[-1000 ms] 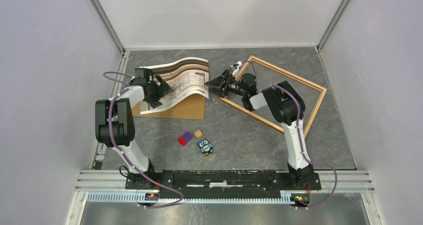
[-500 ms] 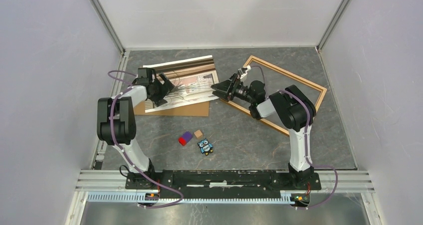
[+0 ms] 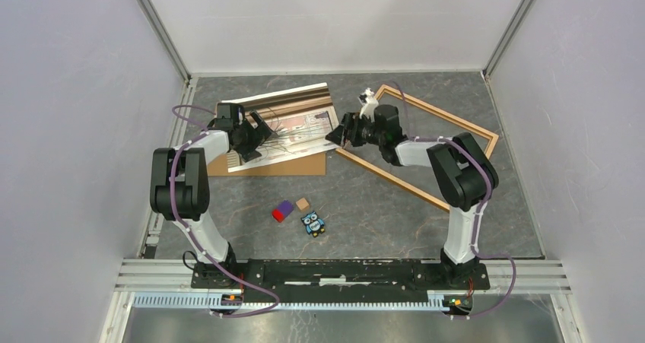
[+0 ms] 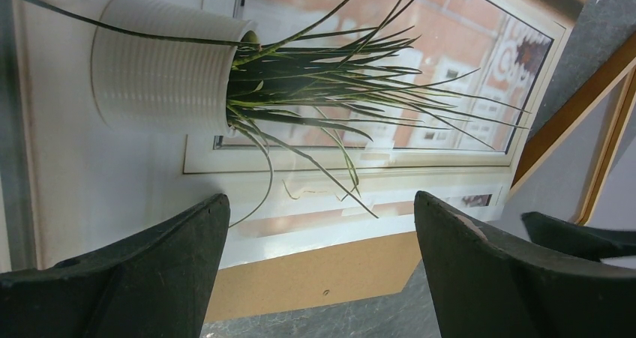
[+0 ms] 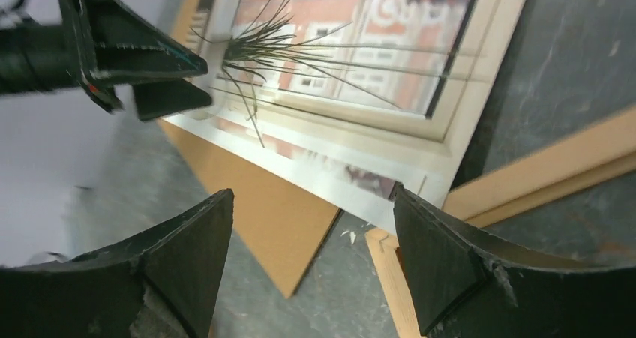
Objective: Put the photo into the frame
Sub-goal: Pick up the photo at the center of the board.
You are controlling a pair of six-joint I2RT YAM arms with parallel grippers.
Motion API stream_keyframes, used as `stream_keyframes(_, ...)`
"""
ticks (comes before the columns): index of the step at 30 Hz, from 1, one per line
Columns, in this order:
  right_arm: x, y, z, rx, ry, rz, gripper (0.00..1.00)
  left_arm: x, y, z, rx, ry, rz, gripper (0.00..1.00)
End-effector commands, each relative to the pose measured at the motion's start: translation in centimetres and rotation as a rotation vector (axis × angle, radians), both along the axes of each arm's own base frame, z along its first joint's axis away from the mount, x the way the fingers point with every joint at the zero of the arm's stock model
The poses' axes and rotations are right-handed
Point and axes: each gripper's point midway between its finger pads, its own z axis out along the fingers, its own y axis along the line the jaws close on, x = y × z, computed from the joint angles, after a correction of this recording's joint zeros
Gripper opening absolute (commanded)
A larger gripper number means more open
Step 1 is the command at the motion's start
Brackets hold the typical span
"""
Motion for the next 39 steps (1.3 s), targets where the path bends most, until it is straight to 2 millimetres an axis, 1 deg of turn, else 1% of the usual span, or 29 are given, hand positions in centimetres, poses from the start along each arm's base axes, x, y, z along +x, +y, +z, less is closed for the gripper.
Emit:
stream_keyframes(1, 0.6, -0.8, 3.1, -0.523, -0.529, 0.165, 0.83, -2.5, 0.3, -2.7, 0.037, 0.128, -0.005, 1.00)
stream_keyframes(2, 0.2, -0.8, 3.1, -0.604, -0.611, 0.200, 0.83, -2.5, 0.3, -2.6, 0.039, 0.127, -0.007, 1.00)
stream_keyframes(4, -0.8, -1.0, 2.8, -0.777, -0.828, 0.310, 0.81, -2.4, 0.3, -2.5, 0.040, 0.123, -0.006, 1.00)
stream_keyframes(5, -1.0, -1.2, 2.9, -0.843, -0.911, 0.330, 0.81, -2.4, 0.3, -2.4, 0.040, 0.120, -0.006, 1.00)
stream_keyframes(7, -2.3, -0.9, 2.6, -0.929, -1.065, 0.446, 0.81, -2.3, 0.3, -2.3, 0.038, 0.117, -0.007, 1.00)
stream_keyframes(9, -3.4, -0.1, 2.7, -1.011, -1.228, 0.555, 0.80, -2.3, 0.3, -2.2, 0.034, 0.115, -0.006, 1.00)
stream_keyframes(11, -3.4, 0.4, 3.1, -1.093, -1.315, 0.568, 0.80, -2.3, 0.2, -2.3, 0.029, 0.119, -0.006, 1.00)
stream_keyframes(12, -3.5, 0.8, 2.8, -1.122, -1.353, 0.601, 0.80, -2.3, 0.2, -2.4, 0.027, 0.121, -0.005, 1.00)
stream_keyframes(15, -3.3, 0.9, 1.8, -1.262, -1.450, 0.634, 0.75, -2.3, 0.0, -2.5, 0.018, 0.123, -0.005, 1.00)
stream_keyframes(17, -3.4, 1.4, 1.0, -1.306, -1.490, 0.676, 0.73, -2.3, 0.0, -2.5, 0.017, 0.126, -0.004, 1.00)
stream_keyframes(23, -3.1, 3.0, -0.4, -1.351, -1.559, 0.709, 0.66, -2.2, 0.0, -2.3, 0.014, 0.118, -0.003, 1.00)
stream_keyframes(29, -1.4, 3.8, -1.6, -1.495, -1.562, 0.703, 0.63, -2.1, 0.0, -2.2, 0.011, 0.116, -0.002, 1.00)
stream_keyframes(30, -1.2, 4.0, -2.0, -1.513, -1.564, 0.711, 0.63, -2.1, 0.0, -2.2, 0.010, 0.117, -0.001, 1.00)
stream_keyframes(32, -0.7, 4.5, -2.5, -1.524, -1.561, 0.717, 0.63, -2.1, 0.0, -2.2, 0.009, 0.115, -0.002, 1.00)
stream_keyframes(37, 1.4, 5.3, -3.1, -1.597, -1.529, 0.664, 0.63, -2.1, 0.1, -2.0, 0.016, 0.110, -0.004, 1.00)
stream_keyframes(39, 1.9, 5.6, -3.5, -1.616, -1.515, 0.659, 0.62, -2.1, 0.1, -1.9, 0.015, 0.107, -0.006, 1.00)
